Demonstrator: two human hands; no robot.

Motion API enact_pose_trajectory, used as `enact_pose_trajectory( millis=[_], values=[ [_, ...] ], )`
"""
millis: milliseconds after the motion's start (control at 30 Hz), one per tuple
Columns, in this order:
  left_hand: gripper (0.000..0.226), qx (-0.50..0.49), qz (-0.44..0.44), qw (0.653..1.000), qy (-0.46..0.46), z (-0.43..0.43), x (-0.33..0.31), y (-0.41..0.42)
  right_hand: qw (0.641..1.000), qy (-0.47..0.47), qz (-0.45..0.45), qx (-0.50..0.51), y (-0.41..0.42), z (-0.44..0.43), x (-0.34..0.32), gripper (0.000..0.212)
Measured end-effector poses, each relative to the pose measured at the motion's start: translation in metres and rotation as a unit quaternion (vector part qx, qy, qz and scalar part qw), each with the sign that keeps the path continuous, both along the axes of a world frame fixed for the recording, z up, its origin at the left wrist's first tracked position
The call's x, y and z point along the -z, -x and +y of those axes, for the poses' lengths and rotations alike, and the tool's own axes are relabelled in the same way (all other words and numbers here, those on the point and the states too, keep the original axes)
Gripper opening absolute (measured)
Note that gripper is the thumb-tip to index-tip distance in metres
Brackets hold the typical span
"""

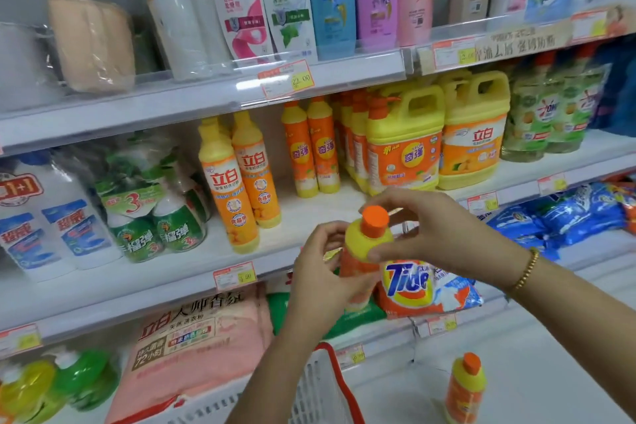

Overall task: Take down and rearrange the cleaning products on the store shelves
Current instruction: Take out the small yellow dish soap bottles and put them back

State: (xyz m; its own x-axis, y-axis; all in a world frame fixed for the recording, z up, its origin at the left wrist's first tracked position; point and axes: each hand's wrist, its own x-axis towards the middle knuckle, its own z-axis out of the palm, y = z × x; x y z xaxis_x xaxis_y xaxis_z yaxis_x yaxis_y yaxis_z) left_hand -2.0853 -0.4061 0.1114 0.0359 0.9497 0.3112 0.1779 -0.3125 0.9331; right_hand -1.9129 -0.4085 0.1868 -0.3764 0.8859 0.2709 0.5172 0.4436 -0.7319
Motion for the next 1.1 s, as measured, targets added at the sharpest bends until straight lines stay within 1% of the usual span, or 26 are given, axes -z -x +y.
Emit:
enact_pose_trajectory(
  millis=[67,133,167,233,367,467,600,700,800,933,1000,1100],
  values=[
    [0.058,0.004,-0.004,1.000,0.008,0.007,0.021,-0.011,0.997,-0.015,-0.066,0.024,-0.007,0.004,0.021,0.056],
    [0.061,0.015,0.000,1.000,0.020,0.014,0.043,-0.022,0.991,-0.041,-0.120,0.051,-0.014,0.010,0.045,0.058],
    [0.062,0.025,0.004,0.999,0.031,0.016,0.054,-0.028,0.989,-0.053,-0.126,0.061,-0.017,0.012,0.056,0.056],
    [0.063,0.052,0.020,0.997,0.060,0.022,0.078,-0.036,0.991,-0.048,-0.103,0.075,-0.025,0.019,0.082,0.048],
    [0.062,0.110,0.116,0.980,0.117,0.029,0.130,-0.050,0.989,0.022,-0.093,0.114,-0.042,0.028,0.153,0.034],
    [0.052,0.128,0.199,0.960,0.149,0.031,0.167,-0.058,0.983,0.080,-0.087,0.141,-0.050,0.027,0.210,0.040],
    [0.031,0.126,0.250,0.941,0.189,0.035,0.203,-0.064,0.972,0.116,-0.121,0.165,-0.055,0.027,0.263,0.047],
    [0.023,0.120,0.278,0.931,0.205,0.039,0.216,-0.064,0.965,0.143,-0.151,0.158,-0.055,0.030,0.287,0.050],
    [0.008,0.108,0.292,0.928,0.206,0.042,0.220,-0.061,0.959,0.163,-0.174,0.156,-0.053,0.036,0.301,0.053],
    [0.008,0.096,0.290,0.930,0.205,0.042,0.217,-0.051,0.953,0.188,-0.201,0.129,-0.050,0.037,0.311,0.052],
    [0.008,0.086,0.285,0.933,0.200,0.042,0.213,-0.046,0.948,0.196,-0.224,0.116,-0.049,0.034,0.315,0.049],
    [0.015,0.068,0.280,0.938,0.191,0.043,0.200,-0.038,0.937,0.199,-0.269,0.099,-0.048,0.027,0.316,0.044]
  ],
)
